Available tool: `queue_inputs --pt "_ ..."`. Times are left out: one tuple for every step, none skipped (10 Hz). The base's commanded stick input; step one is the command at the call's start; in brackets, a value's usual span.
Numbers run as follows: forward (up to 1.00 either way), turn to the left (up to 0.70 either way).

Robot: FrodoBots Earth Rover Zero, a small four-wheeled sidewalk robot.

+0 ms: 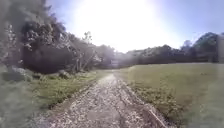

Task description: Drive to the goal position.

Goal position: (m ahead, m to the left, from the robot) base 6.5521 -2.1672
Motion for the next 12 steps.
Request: queue_inputs --pt "0.50 0.27" --pt "0.50 0.27" --pt "0.50 0.27" --pt "0.50 0.27" --pt "0.50 0.09" --pt "0.50 0.00" --pt "0.50 0.00" --pt "0.50 0.00" --pt "0.50 0.00" --pt "0.50 0.00" --pt "0.50 0.00" --pt "0.50 0.00"
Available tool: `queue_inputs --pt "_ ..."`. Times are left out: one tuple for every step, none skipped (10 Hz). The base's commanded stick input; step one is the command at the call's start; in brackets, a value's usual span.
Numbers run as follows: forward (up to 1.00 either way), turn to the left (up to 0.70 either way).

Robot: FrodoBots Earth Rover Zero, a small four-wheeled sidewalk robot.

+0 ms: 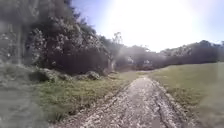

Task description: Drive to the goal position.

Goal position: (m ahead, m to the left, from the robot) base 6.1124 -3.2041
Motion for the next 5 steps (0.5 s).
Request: queue_inputs --pt "0.50 0.00" --pt "0.50 -0.16" --pt "0.50 -0.27" --pt "0.50 -0.27" --pt "0.50 -0.27"
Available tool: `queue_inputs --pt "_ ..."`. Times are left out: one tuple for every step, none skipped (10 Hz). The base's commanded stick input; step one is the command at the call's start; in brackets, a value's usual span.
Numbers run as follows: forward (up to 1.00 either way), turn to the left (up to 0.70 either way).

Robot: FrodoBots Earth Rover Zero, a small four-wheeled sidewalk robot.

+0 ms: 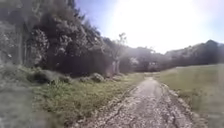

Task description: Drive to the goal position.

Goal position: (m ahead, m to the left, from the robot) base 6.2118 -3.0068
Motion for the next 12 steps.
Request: queue_inputs --pt "0.50 -0.27" --pt "0.50 -0.27" --pt "0.50 -0.13" --pt "0.50 0.00" --pt "0.50 0.00" --pt "0.50 0.00" --pt "0.50 0.00" --pt "0.50 0.00" --pt "0.50 -0.13" --pt "0.50 -0.27" --pt "0.50 -0.27" --pt "0.50 0.00"
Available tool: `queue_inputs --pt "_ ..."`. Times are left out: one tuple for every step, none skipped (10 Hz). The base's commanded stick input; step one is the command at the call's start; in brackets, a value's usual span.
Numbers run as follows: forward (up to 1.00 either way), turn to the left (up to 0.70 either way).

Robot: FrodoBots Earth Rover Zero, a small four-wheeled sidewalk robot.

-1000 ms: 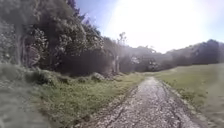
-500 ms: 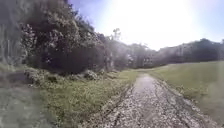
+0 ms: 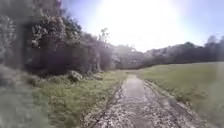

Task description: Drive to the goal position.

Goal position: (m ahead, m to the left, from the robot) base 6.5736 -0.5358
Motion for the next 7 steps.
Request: queue_inputs --pt "0.50 0.00" --pt "0.50 0.00" --pt "0.50 0.00" --pt "0.50 0.00" --pt "0.50 0.00" --pt "0.50 0.00" --pt "0.50 0.00"
